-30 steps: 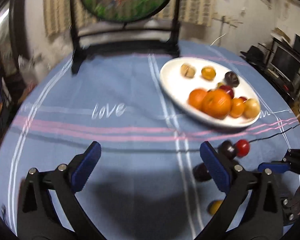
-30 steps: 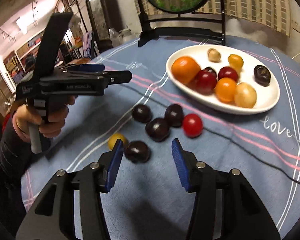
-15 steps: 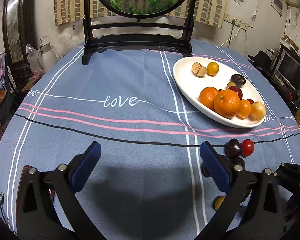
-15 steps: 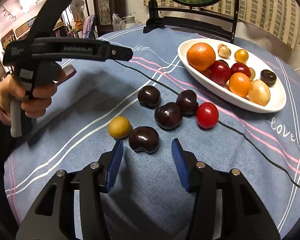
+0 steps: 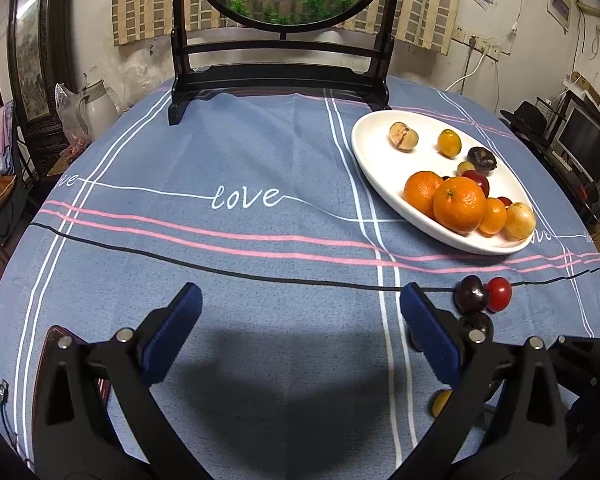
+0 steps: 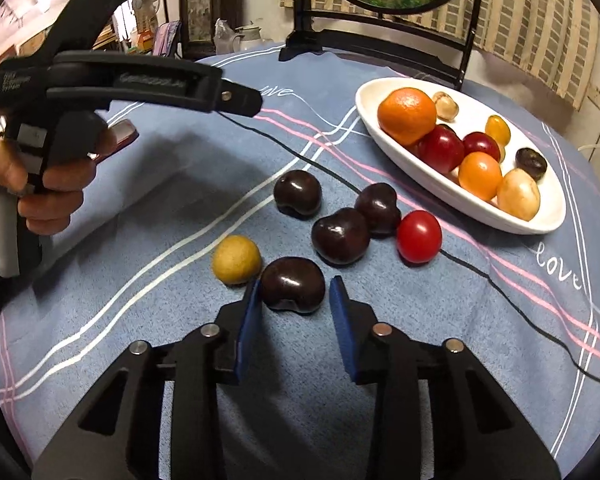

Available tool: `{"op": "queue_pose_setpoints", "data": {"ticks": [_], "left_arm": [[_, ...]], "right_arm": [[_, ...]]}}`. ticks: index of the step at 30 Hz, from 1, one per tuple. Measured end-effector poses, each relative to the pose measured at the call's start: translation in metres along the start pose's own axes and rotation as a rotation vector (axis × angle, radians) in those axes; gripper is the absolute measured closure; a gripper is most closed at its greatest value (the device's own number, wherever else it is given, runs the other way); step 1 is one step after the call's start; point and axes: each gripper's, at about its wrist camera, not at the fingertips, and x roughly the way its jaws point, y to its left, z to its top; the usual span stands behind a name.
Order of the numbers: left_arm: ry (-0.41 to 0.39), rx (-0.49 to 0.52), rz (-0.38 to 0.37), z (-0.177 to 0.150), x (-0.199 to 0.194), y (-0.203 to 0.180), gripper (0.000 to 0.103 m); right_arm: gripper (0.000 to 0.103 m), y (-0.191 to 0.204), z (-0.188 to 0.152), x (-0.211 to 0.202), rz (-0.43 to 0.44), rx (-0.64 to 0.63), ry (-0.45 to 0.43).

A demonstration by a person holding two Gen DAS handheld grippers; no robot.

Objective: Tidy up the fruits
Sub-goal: 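Grasp a yellow small fruit with the left gripper while the right gripper grasps a dark plum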

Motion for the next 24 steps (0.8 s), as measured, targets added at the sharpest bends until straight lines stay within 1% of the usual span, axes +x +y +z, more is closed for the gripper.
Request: {"op": "queue_pose_setpoints", "data": {"ticks": [5,7,10,11,13,15,16,17,18,19,22,23,24], "left_arm": [[0.013,0.005,0.013,-0.001,0.004,-0.001,0.002],[0.018,0.006,0.015,-0.001,0.005,-0.001,0.002],[0.029,0.014,0.018,-0.003,0.007,-0.002,0.002],[0.032,0.018,0.016,-0.003,0.007,-0.003,0.002],[0.039,0.042,-0.015,-0.005,0.006,-0.007,0.002],[0.064,0.124,-0.112,-0.012,0.003,-0.019,0.002],[0.071,0.175,-0.139,-0.017,0.001,-0.026,0.002],[0.06,0.245,-0.143,-0.024,-0.003,-0.036,0.002],[0.05,0.294,-0.145,-0.03,-0.006,-0.044,0.002],[0.046,0.351,-0.163,-0.038,-0.009,-0.053,0.002],[0.05,0.411,-0.222,-0.049,-0.014,-0.065,0.005],[0.049,0.435,-0.236,-0.053,-0.016,-0.069,0.009],[0.051,0.45,-0.247,-0.054,-0.016,-0.072,0.016]], "right_arm": [[0.072,-0.007,0.0,-0.003,0.017,0.027,-0.004],[0.072,-0.012,0.0,-0.008,0.032,0.053,-0.015],[0.072,-0.019,0.0,-0.018,0.026,0.084,-0.041],[0.072,-0.021,0.0,-0.02,0.025,0.092,-0.046],[0.072,-0.026,-0.002,-0.023,0.029,0.118,-0.055],[0.072,-0.034,-0.004,-0.026,0.031,0.153,-0.057],[0.072,-0.038,-0.006,-0.026,0.022,0.168,-0.057],[0.072,-0.04,-0.007,-0.026,0.018,0.178,-0.056],[0.072,-0.043,-0.009,-0.026,0.016,0.19,-0.053],[0.072,-0.045,-0.009,-0.026,0.016,0.202,-0.051],[0.072,-0.048,-0.011,-0.026,0.015,0.213,-0.047],[0.072,-0.047,-0.012,-0.026,0.015,0.213,-0.045],[0.072,-0.047,-0.012,-0.025,0.016,0.211,-0.042]]}}
